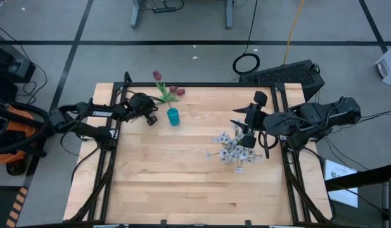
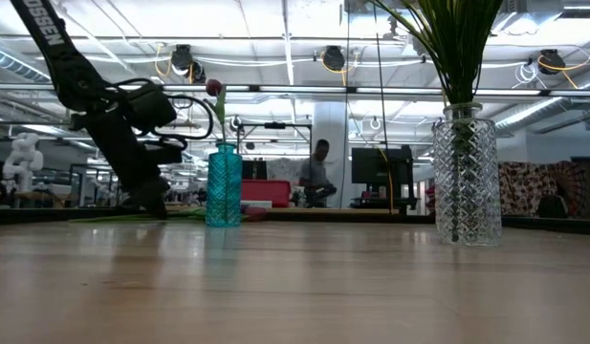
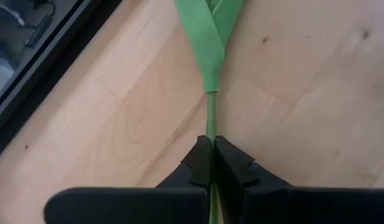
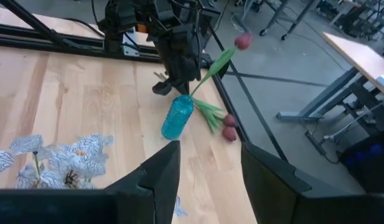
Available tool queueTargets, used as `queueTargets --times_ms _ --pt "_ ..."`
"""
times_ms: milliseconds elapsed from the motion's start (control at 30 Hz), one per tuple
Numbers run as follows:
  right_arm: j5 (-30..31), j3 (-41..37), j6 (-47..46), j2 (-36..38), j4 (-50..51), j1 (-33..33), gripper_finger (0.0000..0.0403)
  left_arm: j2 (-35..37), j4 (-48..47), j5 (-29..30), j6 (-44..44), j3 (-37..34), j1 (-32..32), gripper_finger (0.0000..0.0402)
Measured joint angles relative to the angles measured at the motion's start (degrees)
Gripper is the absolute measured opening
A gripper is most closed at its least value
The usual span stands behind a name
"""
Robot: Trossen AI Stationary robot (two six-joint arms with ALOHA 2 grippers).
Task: Sort flowers into vase by color
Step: Put the red tulip into the blue vase
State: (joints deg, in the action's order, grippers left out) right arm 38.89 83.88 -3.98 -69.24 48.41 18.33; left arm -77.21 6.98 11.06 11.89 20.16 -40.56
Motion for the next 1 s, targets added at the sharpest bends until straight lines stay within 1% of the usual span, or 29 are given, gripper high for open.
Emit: queueTargets --times_ms 233,400,533,700,867,1000 --pt "-0.2 0.0 -1.84 -0.28 1.98 0.04 0.016 3.51 -0.78 -0.79 -7.91 0.0 0.22 0.0004" --pt "-0.2 0.0 -2.02 -0.3 1.78 0.04 0.016 8.57 -0.76 -0.84 -11.49 0.0 1.07 0.0003" --pt "-0.2 0.0 -2.04 -0.55 0.68 0.04 0.016 13.13 -1.16 0.37 -14.27 0.0 1.38 0.0002" --pt "-0.46 0.0 -3.52 -1.43 0.32 0.2 0.016 18.76 -1.98 1.65 -15.87 0.0 1.37 0.0001" --pt "-3.95 0.0 -4.48 -3.62 -0.37 0.23 0.016 24.5 -1.31 4.06 -14.46 0.02 1.3 0.0001" --pt "-5.24 0.0 -4.88 -5.23 -1.25 1.13 0.016 28.56 -1.46 8.32 -13.13 1.15 0.48 0.0003"
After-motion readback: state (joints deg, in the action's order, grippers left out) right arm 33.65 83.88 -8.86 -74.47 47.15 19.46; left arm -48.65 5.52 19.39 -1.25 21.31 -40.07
